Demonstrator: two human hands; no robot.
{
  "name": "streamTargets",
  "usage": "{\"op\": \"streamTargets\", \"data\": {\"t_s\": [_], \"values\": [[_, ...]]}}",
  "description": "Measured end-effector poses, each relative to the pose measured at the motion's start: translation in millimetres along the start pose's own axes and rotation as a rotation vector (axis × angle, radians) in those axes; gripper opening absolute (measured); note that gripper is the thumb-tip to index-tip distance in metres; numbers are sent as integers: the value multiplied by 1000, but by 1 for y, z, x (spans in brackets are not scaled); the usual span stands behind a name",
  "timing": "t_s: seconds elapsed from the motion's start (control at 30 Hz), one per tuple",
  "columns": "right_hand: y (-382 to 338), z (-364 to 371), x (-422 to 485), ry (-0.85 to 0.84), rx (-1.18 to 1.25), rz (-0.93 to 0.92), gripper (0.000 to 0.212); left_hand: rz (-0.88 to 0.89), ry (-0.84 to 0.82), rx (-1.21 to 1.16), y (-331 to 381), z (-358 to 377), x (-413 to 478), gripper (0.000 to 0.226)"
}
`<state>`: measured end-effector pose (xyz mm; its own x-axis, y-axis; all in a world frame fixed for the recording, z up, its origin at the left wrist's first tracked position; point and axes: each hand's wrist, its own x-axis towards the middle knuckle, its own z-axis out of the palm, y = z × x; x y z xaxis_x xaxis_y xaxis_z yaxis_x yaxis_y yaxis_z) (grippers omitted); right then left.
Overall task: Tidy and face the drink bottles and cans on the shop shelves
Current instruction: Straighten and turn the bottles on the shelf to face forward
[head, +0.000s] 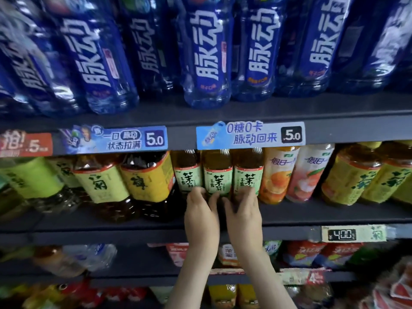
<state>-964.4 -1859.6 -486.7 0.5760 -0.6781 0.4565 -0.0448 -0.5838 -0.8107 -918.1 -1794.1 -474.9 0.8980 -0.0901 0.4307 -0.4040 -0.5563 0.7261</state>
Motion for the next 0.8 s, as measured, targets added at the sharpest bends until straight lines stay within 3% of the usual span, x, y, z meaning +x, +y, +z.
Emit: {"op": "streamTargets", "data": {"t_s": [0.3, 0.53, 0.67, 0.8], "values": [[7, 9, 5, -19, -91, -48, 21, 116, -19, 48, -8, 3, 2, 16], [3, 3, -6, 59, -114, -164, 37, 188, 170, 153, -13, -8, -9, 44], [0, 9, -10, -62, -149, -201, 44, 113, 83, 105, -18, -3, -17, 69], [1, 13, -15, -120, -215, -280, 62, 199, -46, 106, -31, 6, -15, 86]]}}
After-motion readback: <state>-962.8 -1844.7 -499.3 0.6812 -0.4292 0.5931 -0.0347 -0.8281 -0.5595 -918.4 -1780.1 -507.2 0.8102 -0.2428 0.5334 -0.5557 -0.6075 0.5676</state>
